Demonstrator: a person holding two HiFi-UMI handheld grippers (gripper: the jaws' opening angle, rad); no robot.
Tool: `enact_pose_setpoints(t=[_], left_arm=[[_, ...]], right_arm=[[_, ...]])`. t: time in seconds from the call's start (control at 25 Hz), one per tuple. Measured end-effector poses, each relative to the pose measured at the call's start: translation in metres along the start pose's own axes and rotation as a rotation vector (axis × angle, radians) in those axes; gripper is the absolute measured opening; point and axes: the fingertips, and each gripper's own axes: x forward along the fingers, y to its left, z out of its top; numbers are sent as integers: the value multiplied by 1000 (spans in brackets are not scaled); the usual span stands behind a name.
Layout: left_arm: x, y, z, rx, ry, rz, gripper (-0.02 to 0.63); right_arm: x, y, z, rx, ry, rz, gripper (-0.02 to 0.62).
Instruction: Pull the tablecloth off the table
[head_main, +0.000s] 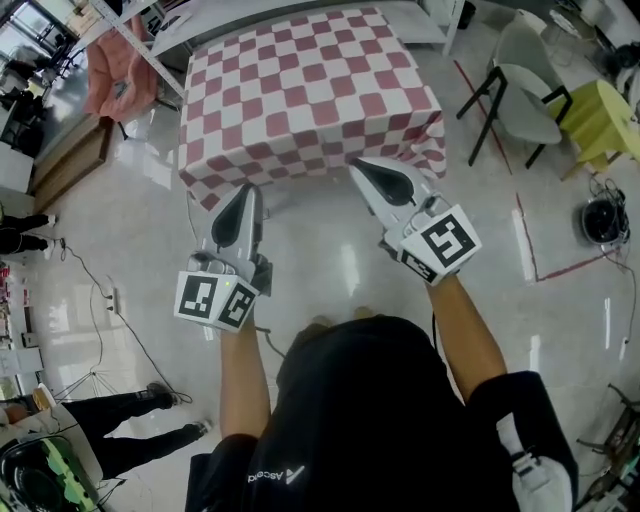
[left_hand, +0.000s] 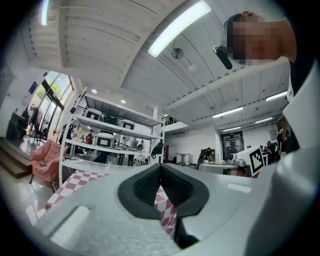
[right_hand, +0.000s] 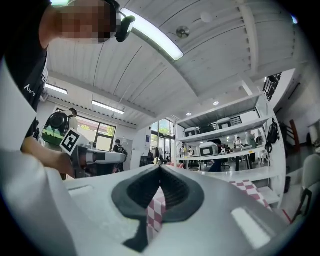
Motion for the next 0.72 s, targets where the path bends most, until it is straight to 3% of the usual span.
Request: enact_pose_setpoints(t=[0.44, 0.72], left_arm=[[42, 26, -6, 21, 10, 47, 9], [96, 96, -7, 5, -26, 34, 9]], right_arm=[[15, -60, -15, 15, -5, -33, 2], [84, -100, -26, -32, 29, -62, 2]])
